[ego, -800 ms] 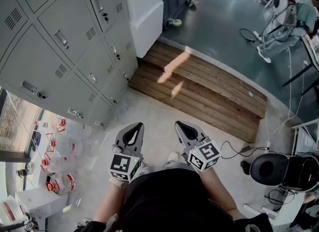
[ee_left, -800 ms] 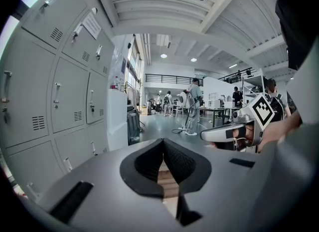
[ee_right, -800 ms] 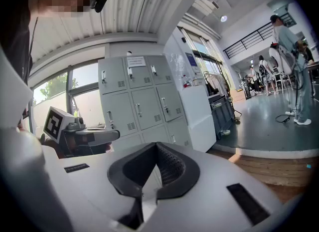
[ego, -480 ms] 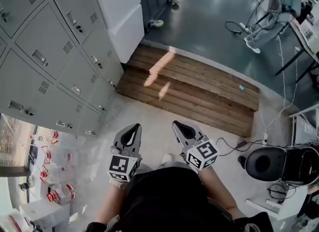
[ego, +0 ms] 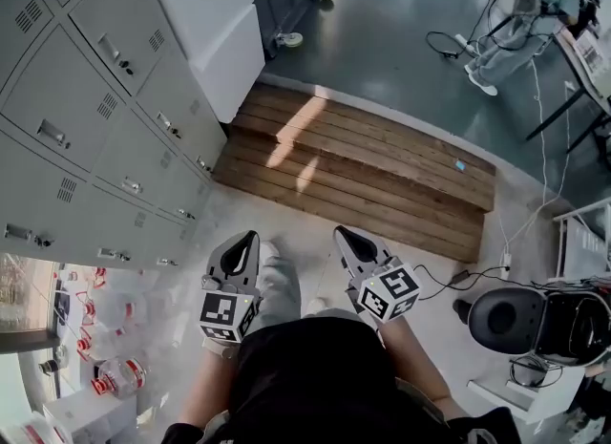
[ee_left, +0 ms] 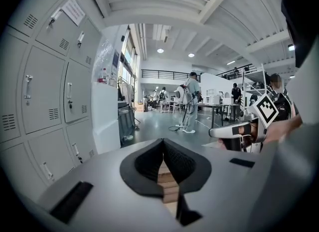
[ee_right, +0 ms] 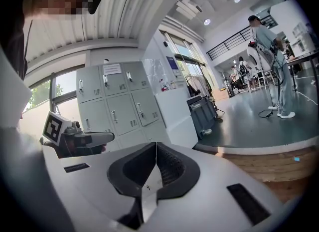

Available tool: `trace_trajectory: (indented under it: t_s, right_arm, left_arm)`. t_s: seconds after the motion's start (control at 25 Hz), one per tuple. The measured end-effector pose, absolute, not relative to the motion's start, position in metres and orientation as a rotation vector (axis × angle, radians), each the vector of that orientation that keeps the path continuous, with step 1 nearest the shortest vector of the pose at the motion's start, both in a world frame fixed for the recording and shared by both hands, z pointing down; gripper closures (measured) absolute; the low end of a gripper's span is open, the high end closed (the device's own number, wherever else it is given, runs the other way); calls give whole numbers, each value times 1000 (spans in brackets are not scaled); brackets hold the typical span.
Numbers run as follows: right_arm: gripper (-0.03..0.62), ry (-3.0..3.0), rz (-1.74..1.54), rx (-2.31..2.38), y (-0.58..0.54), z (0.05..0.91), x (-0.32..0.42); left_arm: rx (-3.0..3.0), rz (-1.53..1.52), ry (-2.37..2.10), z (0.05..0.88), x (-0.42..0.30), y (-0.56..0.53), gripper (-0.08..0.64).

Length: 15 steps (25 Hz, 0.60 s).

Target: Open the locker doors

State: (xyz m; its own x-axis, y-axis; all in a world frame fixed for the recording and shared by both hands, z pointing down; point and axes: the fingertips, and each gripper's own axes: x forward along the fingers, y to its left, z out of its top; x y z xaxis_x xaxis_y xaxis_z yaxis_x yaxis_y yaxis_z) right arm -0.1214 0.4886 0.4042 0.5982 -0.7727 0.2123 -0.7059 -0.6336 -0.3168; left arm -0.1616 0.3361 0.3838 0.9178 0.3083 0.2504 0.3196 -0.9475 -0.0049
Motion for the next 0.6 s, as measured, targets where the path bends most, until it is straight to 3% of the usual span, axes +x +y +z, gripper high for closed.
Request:
trace_trajectory:
  t_s: [0.6]
  right_arm:
    - [563,1324,-526,-2591,325,395,86]
  left_arm:
    - [-3073,-403,-344,379,21,171,540]
